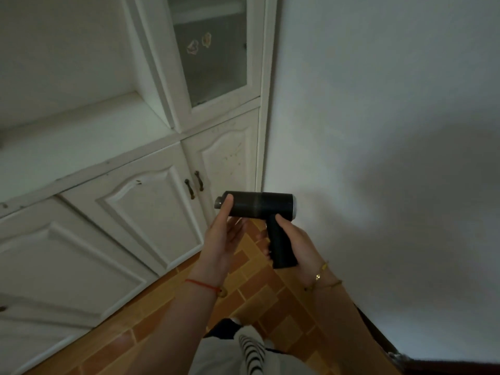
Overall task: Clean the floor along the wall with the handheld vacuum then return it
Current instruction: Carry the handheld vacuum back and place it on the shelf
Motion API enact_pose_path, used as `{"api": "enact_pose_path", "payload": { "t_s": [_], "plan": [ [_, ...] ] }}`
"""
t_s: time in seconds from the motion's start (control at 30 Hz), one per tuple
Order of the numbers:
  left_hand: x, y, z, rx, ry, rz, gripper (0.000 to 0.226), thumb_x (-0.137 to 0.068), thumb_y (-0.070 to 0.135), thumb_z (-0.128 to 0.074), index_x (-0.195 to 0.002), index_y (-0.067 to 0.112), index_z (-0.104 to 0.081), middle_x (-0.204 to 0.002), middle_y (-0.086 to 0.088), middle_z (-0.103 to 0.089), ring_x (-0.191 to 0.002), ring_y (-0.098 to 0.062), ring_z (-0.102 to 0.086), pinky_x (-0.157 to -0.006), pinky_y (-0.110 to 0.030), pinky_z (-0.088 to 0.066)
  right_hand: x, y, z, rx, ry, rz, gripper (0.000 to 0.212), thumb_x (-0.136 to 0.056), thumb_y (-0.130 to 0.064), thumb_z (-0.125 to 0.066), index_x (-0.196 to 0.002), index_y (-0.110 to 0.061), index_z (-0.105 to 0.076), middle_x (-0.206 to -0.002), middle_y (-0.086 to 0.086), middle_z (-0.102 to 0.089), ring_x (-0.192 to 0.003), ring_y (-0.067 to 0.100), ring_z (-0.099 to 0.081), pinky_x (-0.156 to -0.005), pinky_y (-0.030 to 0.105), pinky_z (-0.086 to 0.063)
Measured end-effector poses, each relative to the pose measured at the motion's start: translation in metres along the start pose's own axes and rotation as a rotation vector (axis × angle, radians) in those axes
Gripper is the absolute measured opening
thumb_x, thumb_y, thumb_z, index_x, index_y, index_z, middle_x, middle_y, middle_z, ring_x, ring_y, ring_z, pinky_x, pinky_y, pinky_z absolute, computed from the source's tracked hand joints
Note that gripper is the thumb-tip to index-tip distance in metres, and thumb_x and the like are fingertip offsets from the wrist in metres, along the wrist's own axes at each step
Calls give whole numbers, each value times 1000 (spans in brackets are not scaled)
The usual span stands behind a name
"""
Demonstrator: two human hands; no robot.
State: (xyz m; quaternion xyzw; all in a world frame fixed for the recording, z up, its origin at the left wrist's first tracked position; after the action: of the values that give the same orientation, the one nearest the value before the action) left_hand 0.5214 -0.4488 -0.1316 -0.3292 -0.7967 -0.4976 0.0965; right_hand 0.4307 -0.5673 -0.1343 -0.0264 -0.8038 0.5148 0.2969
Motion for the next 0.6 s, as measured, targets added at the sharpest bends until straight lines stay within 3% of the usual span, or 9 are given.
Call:
{"api": "enact_pose_path", "payload": {
  "t_s": [0.23, 0.5, 0.6],
  "plan": [
    [10, 25, 26, 62, 131, -131, 27, -88, 45, -67, -106, 27, -65, -113, -6, -72, -109, -18, -68, -84, -24, -52, -22, -3, -33, 147, -100, -5, 41, -88, -50, -57, -101, -13, -72, -91, 17, -72, -67, 26, -62, -68, 39, -51],
    [6, 60, 63, 123, 249, -265, 26, -88, 45, -66, -106, 27, -66, -121, -10, -70, -115, -19, -66, -92, -24, -51, -50, -12, -92, 224, -301, -36, 45, -93, -44, -51, -114, -4, -61, -83, 13, -71, -56, 22, -60, -56, 32, -53],
    [-4, 74, 79, 143, 287, -293, 26, -87, 46, -67, -107, 29, -64, -121, -10, -70, -115, -19, -66, -98, -27, -50, -64, -17, -112, 272, -344, -39, 43, -94, -42, -50, -114, -6, -61, -85, 12, -72, -57, 21, -61, -58, 31, -54]
  ]
}}
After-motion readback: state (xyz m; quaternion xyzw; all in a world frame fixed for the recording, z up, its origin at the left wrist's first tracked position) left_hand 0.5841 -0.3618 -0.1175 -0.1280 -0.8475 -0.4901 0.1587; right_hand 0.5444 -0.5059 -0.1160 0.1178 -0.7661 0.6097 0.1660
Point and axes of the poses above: each hand's wrist, its own x-axis away from the middle knuckle, its own z-axis out of the back of the hand, y = z × x, the point moved 5 cm from there along -x, towards the middle knuckle
